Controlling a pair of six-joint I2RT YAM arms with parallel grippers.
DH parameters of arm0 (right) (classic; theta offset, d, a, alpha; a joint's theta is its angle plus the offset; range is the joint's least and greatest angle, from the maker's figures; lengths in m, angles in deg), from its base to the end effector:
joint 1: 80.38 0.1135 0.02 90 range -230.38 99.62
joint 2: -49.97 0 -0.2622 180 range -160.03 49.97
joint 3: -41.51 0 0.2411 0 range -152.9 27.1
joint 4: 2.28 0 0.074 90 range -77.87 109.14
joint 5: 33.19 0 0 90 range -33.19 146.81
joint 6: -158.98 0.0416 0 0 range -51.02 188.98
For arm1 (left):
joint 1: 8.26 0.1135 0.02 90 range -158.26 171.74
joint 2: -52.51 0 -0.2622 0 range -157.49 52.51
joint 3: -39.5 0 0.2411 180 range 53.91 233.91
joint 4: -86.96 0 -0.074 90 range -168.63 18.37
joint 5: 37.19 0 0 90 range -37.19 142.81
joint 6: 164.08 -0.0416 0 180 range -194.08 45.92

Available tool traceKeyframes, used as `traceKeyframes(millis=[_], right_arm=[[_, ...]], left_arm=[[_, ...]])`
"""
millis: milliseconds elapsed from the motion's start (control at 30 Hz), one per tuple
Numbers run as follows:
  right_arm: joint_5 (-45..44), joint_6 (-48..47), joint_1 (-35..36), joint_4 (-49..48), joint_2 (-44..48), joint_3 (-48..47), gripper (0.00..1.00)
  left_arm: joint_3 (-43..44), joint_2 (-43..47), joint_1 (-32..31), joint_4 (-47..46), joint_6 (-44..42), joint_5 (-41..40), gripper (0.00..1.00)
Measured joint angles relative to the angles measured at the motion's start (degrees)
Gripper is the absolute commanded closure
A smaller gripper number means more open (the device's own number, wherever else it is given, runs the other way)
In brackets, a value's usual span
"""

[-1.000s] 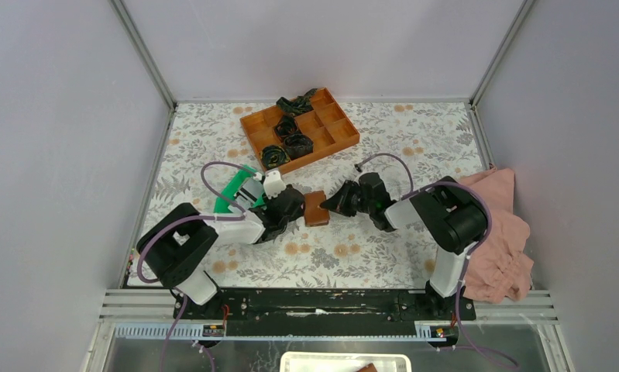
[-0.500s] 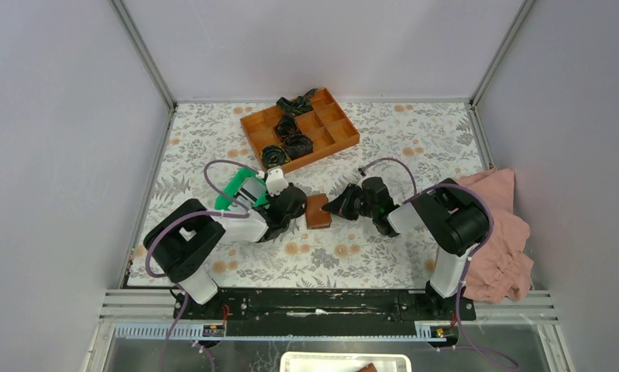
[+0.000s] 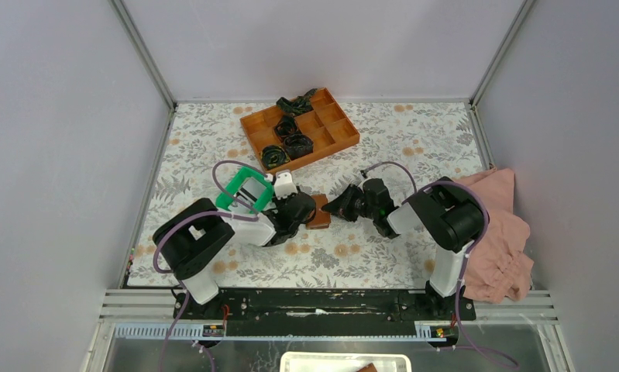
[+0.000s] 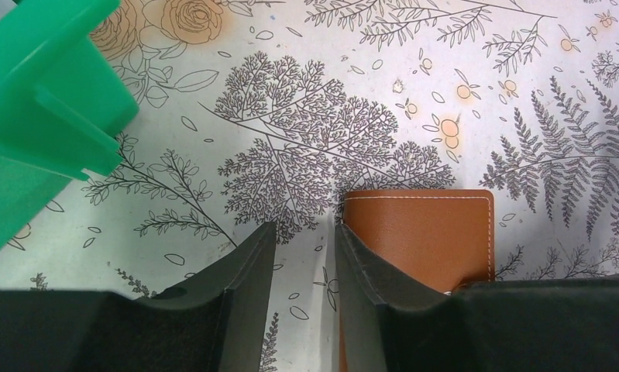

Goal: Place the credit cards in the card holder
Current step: Close the card holder at the center of the board.

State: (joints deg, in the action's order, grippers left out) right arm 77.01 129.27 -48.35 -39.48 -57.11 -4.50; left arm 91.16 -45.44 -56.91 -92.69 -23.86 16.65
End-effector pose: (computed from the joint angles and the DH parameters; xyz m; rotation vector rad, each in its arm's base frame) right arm 0.2611 0.1803 0.1074 0.2933 2.2236 1.3211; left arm 0.2145 -0.2065 0.1207 -0.3137 2.1826 -0.1961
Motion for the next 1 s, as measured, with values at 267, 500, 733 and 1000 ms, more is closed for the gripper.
traceKeyframes(millis=[267,500,733,1000], right_arm=[[0.9,2.7,-0.2,-2.1,-1.4,0.0,0.75],[1.6,4.5,-0.3,-3.8,-2.3,0.0,0.69],[1.8,6.3,-0.3,-5.2,-2.8,0.3,0.65],[1.9,7.3,-0.3,-6.3,-3.4,0.3,0.64]], left_arm=[[-0.7,0.1,-0.7,0.0,0.0,-0.8,0.6],[-0.6,-0.2,-1.0,-0.2,0.0,-1.4,0.6],[-0.7,-0.4,-1.5,-0.5,0.0,-2.1,0.61],[-0.7,-0.9,-2.4,-1.4,0.0,-2.4,0.62]])
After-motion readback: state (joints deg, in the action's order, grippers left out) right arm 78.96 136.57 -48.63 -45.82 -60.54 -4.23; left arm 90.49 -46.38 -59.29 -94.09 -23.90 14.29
